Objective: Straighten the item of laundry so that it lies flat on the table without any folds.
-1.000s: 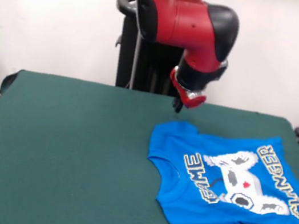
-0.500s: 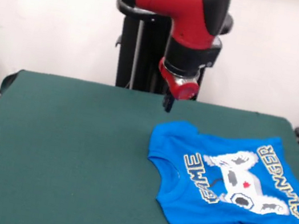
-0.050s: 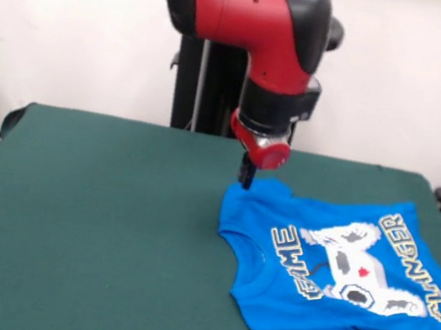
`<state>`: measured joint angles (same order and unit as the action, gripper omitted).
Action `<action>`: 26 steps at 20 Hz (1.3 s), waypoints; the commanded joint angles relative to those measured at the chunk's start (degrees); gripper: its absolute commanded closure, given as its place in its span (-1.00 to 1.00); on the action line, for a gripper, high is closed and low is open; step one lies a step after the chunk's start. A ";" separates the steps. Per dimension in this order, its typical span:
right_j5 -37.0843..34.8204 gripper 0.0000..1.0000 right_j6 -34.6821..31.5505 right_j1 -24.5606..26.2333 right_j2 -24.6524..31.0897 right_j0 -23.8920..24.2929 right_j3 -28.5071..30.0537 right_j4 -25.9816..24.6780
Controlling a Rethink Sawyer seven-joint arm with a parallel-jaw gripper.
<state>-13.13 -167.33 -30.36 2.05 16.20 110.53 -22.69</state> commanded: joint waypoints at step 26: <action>-1.03 1.00 3.92 18.34 -7.89 -6.68 -9.14 -8.96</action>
<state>-10.78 -167.33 -24.58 -1.41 8.17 107.39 -26.84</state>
